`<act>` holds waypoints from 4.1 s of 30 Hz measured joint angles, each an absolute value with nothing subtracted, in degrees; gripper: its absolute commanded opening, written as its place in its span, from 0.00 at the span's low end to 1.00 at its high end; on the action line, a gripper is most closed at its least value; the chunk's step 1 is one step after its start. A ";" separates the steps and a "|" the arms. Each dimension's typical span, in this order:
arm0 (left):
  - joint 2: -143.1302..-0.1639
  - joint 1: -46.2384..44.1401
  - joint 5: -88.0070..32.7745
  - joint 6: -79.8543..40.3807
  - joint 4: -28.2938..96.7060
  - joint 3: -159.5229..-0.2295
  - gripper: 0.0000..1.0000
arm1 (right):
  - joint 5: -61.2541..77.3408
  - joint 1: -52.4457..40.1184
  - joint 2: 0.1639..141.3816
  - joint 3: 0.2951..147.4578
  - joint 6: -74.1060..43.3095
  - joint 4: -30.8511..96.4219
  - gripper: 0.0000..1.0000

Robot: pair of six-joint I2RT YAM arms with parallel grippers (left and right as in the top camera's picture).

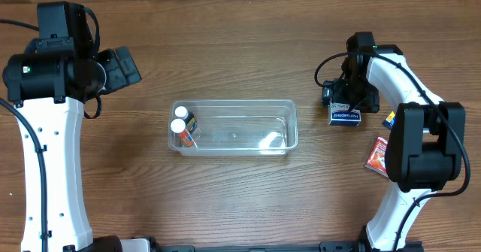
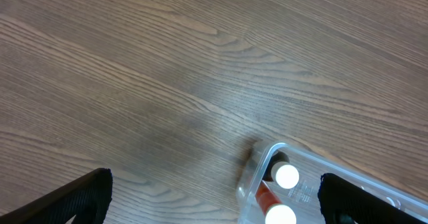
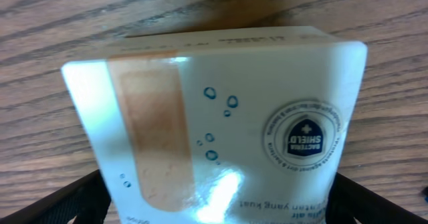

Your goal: Pack container

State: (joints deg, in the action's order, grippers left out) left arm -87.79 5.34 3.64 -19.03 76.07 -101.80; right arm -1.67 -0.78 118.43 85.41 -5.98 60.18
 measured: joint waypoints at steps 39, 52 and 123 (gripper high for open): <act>-87.79 5.34 3.64 -18.76 76.07 -101.80 1.00 | -2.57 -2.74 109.32 85.52 -5.96 64.97 0.60; -87.79 5.34 3.64 -17.98 76.18 -101.80 1.00 | -0.19 -22.94 87.13 86.96 -14.46 69.65 0.61; -87.79 5.34 3.62 -17.37 76.69 -101.80 1.00 | -9.80 8.88 87.72 93.47 -25.52 69.73 1.00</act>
State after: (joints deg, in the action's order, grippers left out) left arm -87.79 5.34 3.62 -17.37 76.69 -101.80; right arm -9.80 8.88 87.72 93.47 -25.52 69.73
